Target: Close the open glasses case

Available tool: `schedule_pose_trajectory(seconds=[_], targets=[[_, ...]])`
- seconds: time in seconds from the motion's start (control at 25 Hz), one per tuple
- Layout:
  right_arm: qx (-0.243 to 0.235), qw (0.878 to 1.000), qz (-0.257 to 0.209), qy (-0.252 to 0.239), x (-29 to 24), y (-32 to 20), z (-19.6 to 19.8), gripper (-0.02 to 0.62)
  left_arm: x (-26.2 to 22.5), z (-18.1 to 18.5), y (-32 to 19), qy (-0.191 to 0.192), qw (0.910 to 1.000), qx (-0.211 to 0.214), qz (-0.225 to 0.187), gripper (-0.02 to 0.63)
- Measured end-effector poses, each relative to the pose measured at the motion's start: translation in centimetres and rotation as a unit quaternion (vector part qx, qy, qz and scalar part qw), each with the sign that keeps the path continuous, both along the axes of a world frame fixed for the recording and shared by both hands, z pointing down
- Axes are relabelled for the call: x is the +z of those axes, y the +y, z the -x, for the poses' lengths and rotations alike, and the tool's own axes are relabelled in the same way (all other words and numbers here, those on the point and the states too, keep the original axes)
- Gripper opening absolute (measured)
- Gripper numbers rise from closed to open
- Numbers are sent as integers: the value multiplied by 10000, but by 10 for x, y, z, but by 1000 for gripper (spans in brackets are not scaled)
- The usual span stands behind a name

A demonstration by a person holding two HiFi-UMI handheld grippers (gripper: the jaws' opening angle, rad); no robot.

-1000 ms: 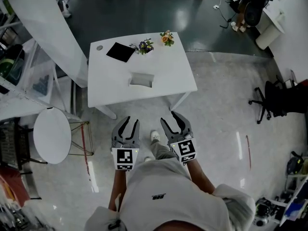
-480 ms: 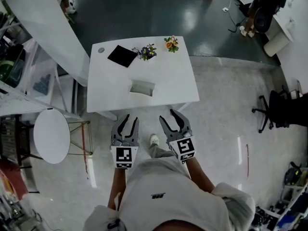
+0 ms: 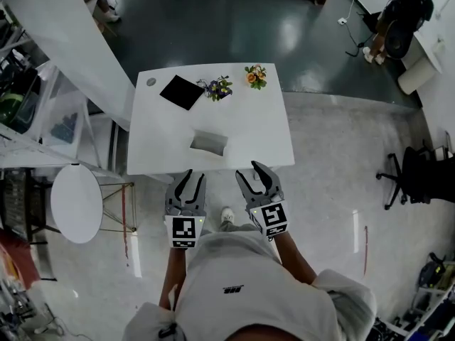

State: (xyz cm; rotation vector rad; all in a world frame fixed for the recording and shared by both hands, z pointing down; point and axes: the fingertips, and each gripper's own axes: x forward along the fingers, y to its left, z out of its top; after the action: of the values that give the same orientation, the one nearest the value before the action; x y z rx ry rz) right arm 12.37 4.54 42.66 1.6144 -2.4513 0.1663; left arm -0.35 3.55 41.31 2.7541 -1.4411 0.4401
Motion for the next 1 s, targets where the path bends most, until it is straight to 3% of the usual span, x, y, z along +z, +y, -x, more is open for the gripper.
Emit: schedule_pose_trajectory(seconds=[1.0], targets=[[-177, 9996, 219, -73, 21, -74, -8, 186, 24, -16, -69, -71, 9998, 1, 208, 137]])
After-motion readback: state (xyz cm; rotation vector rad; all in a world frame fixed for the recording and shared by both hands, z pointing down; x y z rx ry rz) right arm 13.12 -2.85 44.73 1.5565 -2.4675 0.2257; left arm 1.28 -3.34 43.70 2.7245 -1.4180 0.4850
